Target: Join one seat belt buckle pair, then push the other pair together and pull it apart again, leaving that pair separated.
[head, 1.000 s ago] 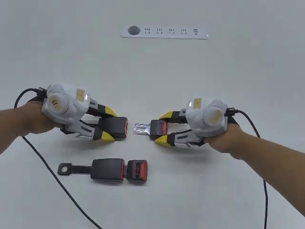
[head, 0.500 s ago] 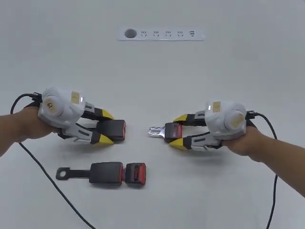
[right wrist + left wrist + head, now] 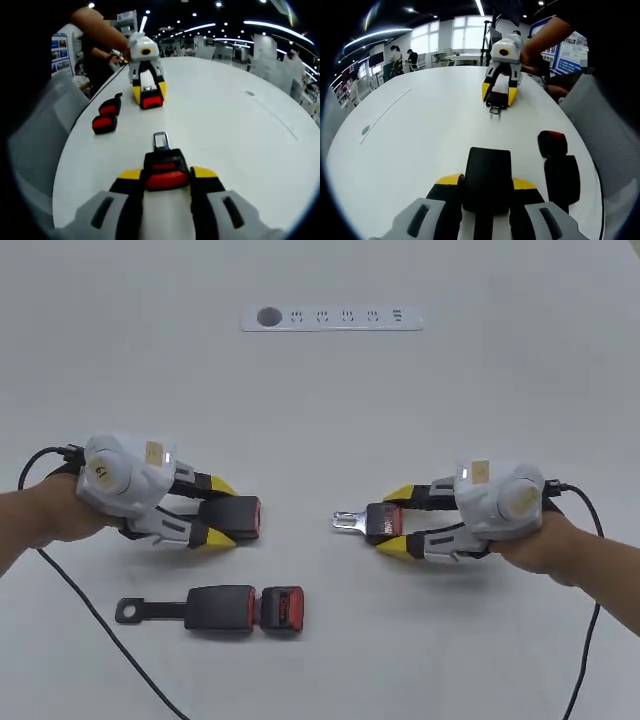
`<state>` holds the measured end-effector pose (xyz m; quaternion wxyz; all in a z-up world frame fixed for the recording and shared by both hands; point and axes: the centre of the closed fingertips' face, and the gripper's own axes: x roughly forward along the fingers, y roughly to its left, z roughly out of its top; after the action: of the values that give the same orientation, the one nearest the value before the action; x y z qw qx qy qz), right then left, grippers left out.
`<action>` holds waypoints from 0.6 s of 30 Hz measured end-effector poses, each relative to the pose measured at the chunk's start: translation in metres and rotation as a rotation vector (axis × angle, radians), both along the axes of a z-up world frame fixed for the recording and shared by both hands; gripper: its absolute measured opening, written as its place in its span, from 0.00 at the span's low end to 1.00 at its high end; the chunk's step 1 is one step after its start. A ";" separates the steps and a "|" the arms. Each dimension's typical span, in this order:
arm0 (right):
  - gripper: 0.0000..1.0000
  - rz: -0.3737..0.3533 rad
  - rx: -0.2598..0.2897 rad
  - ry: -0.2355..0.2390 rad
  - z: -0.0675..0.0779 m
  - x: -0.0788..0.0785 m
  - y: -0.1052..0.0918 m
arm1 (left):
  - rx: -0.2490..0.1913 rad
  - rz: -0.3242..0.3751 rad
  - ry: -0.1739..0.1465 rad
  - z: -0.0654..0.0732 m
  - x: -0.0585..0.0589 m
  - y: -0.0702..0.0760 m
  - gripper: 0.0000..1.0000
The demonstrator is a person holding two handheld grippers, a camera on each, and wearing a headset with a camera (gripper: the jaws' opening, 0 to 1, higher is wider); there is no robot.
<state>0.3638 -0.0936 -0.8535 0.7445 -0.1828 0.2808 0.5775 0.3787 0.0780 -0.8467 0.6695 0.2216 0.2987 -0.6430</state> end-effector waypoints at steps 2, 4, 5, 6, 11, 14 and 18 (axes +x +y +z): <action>0.37 -0.001 -0.002 0.001 0.000 0.000 -0.003 | 0.004 0.000 -0.004 0.000 0.000 0.000 0.36; 0.37 -0.001 -0.007 0.004 0.000 0.001 -0.003 | 0.010 0.004 -0.004 0.000 0.000 0.000 0.36; 0.37 -0.001 -0.008 0.003 -0.001 0.001 -0.003 | 0.013 0.009 0.000 0.000 0.000 -0.001 0.37; 0.37 -0.004 -0.009 0.005 -0.001 0.001 -0.003 | 0.023 0.024 0.013 0.001 0.001 -0.002 0.37; 0.47 -0.063 -0.030 0.034 0.001 0.001 0.000 | 0.115 0.049 0.016 0.002 -0.001 -0.003 0.42; 0.60 -0.197 -0.014 0.033 0.011 0.012 -0.003 | 0.123 0.057 -0.023 0.010 0.000 -0.002 0.47; 0.76 -0.309 0.004 -0.034 0.026 0.019 -0.007 | 0.045 0.198 -0.069 0.033 0.013 -0.002 0.69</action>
<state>0.3830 -0.1008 -0.8279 0.8295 -0.1458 0.2918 0.4532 0.3918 0.0762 -0.8132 0.7346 0.2279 0.3103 -0.5587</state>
